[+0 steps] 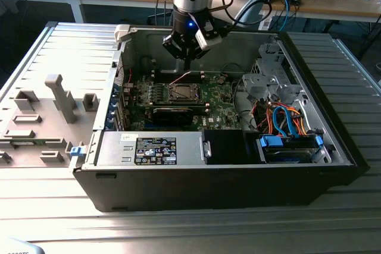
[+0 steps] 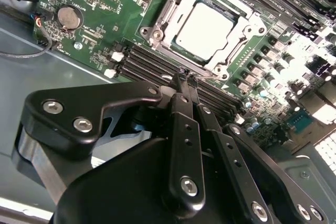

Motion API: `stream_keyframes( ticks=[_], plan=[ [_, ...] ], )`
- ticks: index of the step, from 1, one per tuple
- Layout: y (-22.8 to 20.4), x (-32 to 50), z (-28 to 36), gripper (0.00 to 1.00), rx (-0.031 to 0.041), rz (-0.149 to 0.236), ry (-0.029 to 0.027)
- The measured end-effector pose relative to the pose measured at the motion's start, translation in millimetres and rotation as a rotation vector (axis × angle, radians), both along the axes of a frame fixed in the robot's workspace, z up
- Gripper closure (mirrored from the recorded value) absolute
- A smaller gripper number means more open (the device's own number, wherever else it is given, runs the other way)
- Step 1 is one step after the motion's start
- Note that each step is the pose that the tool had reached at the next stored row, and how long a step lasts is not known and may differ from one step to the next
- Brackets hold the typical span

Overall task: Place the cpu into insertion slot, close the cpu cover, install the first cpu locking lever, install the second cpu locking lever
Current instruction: 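Install the first cpu locking lever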

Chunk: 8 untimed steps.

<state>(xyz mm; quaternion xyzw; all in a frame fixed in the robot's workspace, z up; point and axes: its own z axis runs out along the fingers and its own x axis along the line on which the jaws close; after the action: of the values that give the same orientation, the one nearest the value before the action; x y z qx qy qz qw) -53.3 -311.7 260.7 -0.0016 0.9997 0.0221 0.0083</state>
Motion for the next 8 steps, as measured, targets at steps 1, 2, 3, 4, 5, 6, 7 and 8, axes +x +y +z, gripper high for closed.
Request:
stream_keyframes(
  ticks=[1, 2, 3, 4, 5, 6, 7, 8],
  plan=[
    [0.0, 0.7, 0.0, 0.89, 0.0, 0.0, 0.0],
    [0.0, 1.2, 0.0, 0.89, 0.0, 0.0, 0.0],
    [0.0, 1.7, 0.0, 0.89, 0.0, 0.0, 0.0],
    [0.0, 2.6, 0.0, 0.89, 0.0, 0.0, 0.0],
    [0.0, 3.1, 0.0, 0.89, 0.0, 0.0, 0.0],
    [0.0, 3.8, 0.0, 0.89, -0.0001, 0.0, 0.0],
    [0.0, 4.4, 0.0, 0.89, -0.0001, 0.0, 0.0],
    [0.0, 4.9, 0.0, 0.89, 0.0, 0.0, 0.0]
  ],
)
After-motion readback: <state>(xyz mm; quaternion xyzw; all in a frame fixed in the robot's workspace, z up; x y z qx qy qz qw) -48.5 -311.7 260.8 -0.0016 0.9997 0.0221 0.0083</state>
